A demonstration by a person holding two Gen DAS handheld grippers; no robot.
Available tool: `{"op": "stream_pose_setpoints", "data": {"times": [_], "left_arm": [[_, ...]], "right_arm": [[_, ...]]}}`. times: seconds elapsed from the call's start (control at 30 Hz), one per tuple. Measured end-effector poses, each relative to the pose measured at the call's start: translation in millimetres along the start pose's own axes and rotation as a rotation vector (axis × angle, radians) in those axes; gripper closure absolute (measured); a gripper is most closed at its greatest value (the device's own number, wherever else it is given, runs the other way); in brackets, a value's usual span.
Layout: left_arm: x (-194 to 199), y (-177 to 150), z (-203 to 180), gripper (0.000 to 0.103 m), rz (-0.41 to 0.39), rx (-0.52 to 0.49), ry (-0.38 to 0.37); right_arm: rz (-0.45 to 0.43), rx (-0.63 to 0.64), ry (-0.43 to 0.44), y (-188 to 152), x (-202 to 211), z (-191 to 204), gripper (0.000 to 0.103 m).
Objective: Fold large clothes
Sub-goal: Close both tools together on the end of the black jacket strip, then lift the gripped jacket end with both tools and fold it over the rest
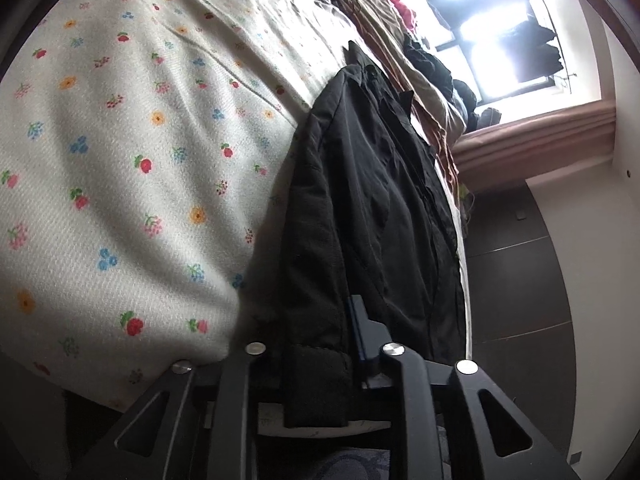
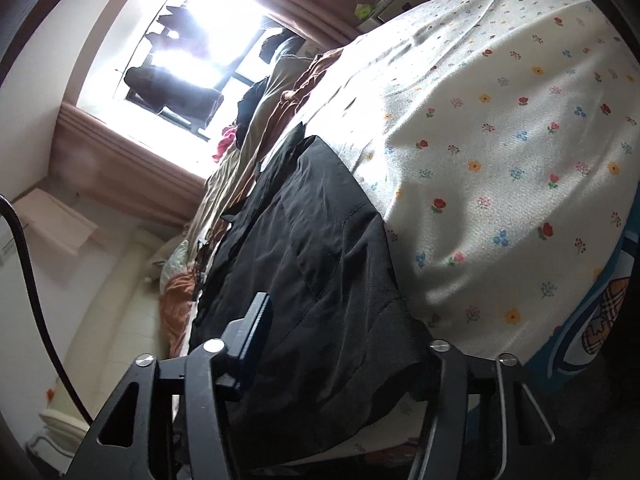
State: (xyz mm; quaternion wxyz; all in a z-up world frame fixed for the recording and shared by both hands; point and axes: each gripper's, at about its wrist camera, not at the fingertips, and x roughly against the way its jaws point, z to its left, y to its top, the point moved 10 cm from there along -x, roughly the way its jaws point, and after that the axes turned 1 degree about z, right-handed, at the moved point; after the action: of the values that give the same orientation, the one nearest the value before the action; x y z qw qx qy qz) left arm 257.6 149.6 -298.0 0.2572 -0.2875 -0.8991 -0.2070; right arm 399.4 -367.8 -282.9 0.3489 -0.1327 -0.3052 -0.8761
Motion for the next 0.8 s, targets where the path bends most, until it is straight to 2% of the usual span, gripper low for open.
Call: {"op": "stream_pose_setpoints", "data": {"times": [0.07, 0.1, 0.17, 0.23, 0.5, 0.67, 0.8], "left_arm": [[-1, 2, 4, 0.097, 0.003, 0.017, 0.013], [0, 3, 4, 0.098, -0.005, 0.015, 0.019], [7, 6, -1, 0.099, -0.027, 0.002, 0.015], [14, 9, -11, 0.1, -0.041, -0.003, -0.021], [63, 14, -55, 0.101, -0.106, -0.057, -0.101], [103, 13, -75, 0.101, -0.152, -0.068, -0.155], [131, 7, -82, 0.101, -0.179, -0.09, -0.17]], "right_arm": [[0.019, -0.011, -0.01, 1, -5, 0, 0.096], [0.014, -0.021, -0.023, 4, -3, -4, 0.098], [-0.011, -0.027, -0.067, 10, 6, -6, 0.098], [-0.027, -0.016, -0.079, 14, 16, 0, 0.099], [-0.086, 0.096, 0.007, 22, 67, 80, 0.099], [-0.104, 0.125, 0.053, 20, 99, 109, 0.099], [-0.108, 0.15, 0.083, 8, 123, 129, 0.099]]}}
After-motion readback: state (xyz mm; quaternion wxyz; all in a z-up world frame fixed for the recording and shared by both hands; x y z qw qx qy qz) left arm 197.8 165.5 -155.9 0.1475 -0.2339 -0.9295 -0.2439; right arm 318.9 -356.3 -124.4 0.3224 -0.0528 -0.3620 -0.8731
